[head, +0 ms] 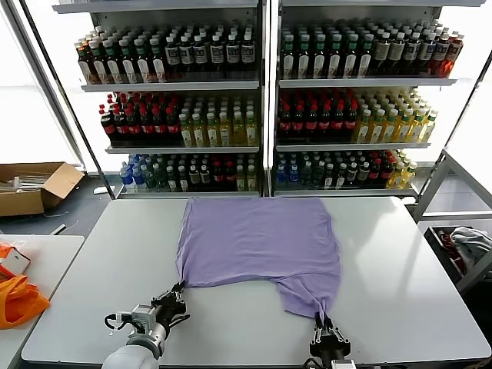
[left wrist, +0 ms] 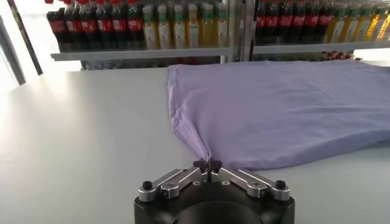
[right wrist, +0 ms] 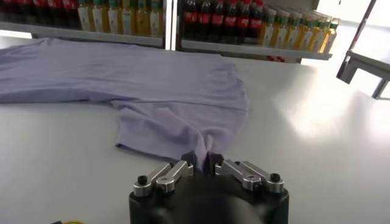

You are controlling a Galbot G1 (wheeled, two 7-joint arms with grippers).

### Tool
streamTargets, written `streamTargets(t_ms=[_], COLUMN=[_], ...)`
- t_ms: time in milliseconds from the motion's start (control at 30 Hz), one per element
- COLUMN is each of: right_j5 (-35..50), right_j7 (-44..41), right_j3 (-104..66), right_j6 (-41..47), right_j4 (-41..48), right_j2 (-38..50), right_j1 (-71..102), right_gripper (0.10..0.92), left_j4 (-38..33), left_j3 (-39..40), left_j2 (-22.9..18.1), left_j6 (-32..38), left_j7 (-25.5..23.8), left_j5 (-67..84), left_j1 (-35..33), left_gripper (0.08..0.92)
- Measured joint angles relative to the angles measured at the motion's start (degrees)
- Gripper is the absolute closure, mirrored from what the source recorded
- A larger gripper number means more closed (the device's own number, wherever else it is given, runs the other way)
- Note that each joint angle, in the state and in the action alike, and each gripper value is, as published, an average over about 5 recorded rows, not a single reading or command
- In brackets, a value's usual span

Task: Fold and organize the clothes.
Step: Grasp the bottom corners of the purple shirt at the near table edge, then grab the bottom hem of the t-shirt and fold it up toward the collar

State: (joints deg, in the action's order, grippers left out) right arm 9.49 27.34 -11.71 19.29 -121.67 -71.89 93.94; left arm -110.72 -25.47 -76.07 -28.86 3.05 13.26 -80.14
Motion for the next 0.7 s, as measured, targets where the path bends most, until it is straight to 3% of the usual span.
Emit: streamTargets(t_ms=[700], right_j5=[0.54], right_j7=[-5.49], right_j3=[-5.19], right_j6=[-2.36], right_j4=[-0.65], right_j2=[-1.15], right_j1=[-8.81], right_gripper=[0.911], left_j4=[-1.37], left_j3=[-0.79], left_j2=[-0.07], left_j6=[6.43], left_j7=[-0.14], left_j5=[1.14], left_j1=[3.42], left_gripper=[0.912])
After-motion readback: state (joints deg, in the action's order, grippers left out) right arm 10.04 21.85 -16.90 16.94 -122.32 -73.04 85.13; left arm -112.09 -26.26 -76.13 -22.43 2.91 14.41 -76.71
